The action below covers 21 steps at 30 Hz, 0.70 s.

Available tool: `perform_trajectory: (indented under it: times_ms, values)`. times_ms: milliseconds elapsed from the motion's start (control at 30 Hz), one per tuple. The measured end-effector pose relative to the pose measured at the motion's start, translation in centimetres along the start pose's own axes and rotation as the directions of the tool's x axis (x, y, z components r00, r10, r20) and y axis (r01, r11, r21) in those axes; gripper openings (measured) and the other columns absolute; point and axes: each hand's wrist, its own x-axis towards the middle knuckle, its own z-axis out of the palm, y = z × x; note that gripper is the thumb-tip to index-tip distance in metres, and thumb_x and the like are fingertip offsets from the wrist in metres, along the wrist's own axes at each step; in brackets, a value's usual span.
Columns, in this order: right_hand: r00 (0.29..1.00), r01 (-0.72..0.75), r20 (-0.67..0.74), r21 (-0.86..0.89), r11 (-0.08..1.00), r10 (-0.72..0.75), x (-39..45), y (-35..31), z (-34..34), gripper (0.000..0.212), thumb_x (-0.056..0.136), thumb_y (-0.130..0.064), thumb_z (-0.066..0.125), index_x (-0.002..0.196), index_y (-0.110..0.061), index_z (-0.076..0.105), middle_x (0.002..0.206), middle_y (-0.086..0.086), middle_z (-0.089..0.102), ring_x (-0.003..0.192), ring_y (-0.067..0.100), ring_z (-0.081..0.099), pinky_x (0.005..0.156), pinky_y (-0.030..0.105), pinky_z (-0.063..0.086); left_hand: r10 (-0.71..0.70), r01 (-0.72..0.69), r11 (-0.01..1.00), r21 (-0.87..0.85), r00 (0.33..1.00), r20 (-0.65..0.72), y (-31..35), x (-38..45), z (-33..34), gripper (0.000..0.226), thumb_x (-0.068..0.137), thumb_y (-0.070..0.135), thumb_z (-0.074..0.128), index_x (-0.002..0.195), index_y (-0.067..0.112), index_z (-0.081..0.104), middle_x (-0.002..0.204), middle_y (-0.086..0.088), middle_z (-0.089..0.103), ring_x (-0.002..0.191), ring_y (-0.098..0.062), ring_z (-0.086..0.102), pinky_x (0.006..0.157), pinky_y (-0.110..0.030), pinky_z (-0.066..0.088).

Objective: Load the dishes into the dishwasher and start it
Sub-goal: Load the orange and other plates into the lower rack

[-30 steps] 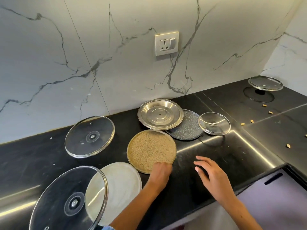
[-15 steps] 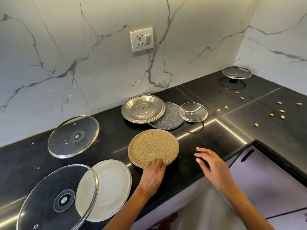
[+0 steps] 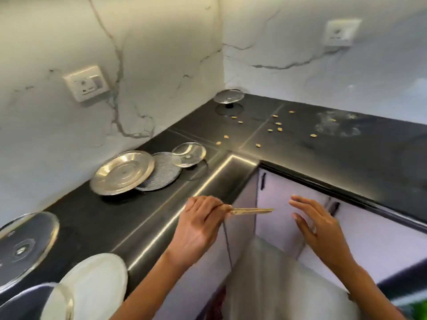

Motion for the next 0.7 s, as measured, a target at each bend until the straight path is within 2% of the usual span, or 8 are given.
perform_trajectory:
  times_ms: [100,167,300,400,500,567,633,700]
  values:
    - [0.988,-0.131,-0.087,-0.066,0.989,0.125,-6.0,2.1,-7.0,0.04,0.094,-0.036,0.043,0.118,-0.01,0.061,0.123,0.004,0.06,0.11,0.017,0.058,0.092,0.027,0.046,0.128,-0.113,0.977,-0.181,0.989,0.071,6.8,3.3,4.9,0.01,0.094,0.016,0.052,0.1,0.016,0.06,0.091,0.001,0.054,0.077,-0.019,0.055,0.075,-0.029,0.04]
    - [0.965,-0.238,-0.132,-0.082,0.968,0.226,-10.4,3.3,-11.3,0.046,0.096,-0.044,0.039,0.119,-0.011,0.061,0.125,0.001,0.059,0.111,0.016,0.057,0.092,0.029,0.046,0.193,-0.152,0.942,-0.298,0.975,0.113,11.9,4.8,8.1,0.016,0.097,0.02,0.046,0.098,0.017,0.062,0.089,0.0,0.057,0.078,-0.019,0.056,0.077,-0.029,0.04]
    - [0.902,-0.422,-0.176,-0.167,0.891,0.394,-21.6,4.7,-19.6,0.061,0.086,-0.06,0.047,0.123,-0.013,0.056,0.124,-0.001,0.057,0.112,0.01,0.05,0.094,0.021,0.039,0.424,-0.277,0.789,-0.548,0.891,0.161,25.2,6.2,14.4,0.025,0.095,0.018,0.045,0.093,0.011,0.069,0.09,-0.003,0.061,0.08,-0.02,0.056,0.078,-0.029,0.04]
    - [0.824,-0.565,-0.198,-0.221,0.795,0.531,-30.2,5.3,-23.3,0.044,0.082,-0.044,0.055,0.118,-0.02,0.054,0.111,0.002,0.065,0.102,0.016,0.057,0.085,0.025,0.045,0.584,-0.352,0.629,-0.693,0.803,0.121,34.5,6.1,17.9,0.025,0.094,0.016,0.044,0.095,0.011,0.069,0.095,-0.003,0.063,0.085,-0.02,0.056,0.079,-0.032,0.04]
    - [0.636,-0.769,-0.367,-0.224,0.599,0.679,-38.2,5.3,-25.9,0.025,0.081,-0.033,0.055,0.104,-0.026,0.063,0.087,0.001,0.071,0.076,0.023,0.067,0.058,0.029,0.05,0.718,-0.412,0.482,-0.774,0.692,0.078,43.2,5.2,20.5,0.025,0.091,0.017,0.047,0.093,0.012,0.071,0.095,-0.004,0.066,0.086,-0.021,0.057,0.079,-0.031,0.04]
    - [0.471,-0.882,-0.461,-0.221,0.417,0.752,-42.7,5.0,-27.2,0.013,0.081,-0.03,0.062,0.092,-0.024,0.065,0.076,-0.001,0.07,0.067,0.025,0.065,0.051,0.029,0.046,0.774,-0.395,0.41,-0.822,0.628,0.084,48.3,4.4,22.0,0.025,0.09,0.017,0.049,0.098,0.013,0.072,0.098,-0.003,0.066,0.087,-0.021,0.057,0.079,-0.031,0.041]
    - [0.307,-0.952,-0.554,-0.175,0.253,0.774,-46.2,5.0,-28.1,0.008,0.081,-0.025,0.069,0.082,-0.02,0.063,0.067,0.001,0.066,0.061,0.028,0.063,0.046,0.029,0.041,0.786,-0.353,0.392,-0.85,0.608,0.11,52.2,3.8,23.7,0.027,0.091,0.017,0.049,0.106,0.012,0.07,0.103,-0.002,0.066,0.092,-0.02,0.058,0.081,-0.031,0.042]
    - [0.157,-0.988,-0.631,-0.11,0.113,0.76,-49.4,5.7,-28.5,0.014,0.079,-0.021,0.072,0.077,-0.018,0.059,0.06,0.003,0.062,0.053,0.03,0.06,0.041,0.029,0.036,0.782,-0.293,0.393,-0.872,0.605,0.149,55.5,3.0,26.1,0.028,0.094,0.02,0.048,0.111,0.011,0.068,0.107,-0.002,0.065,0.096,-0.019,0.059,0.084,-0.03,0.042]
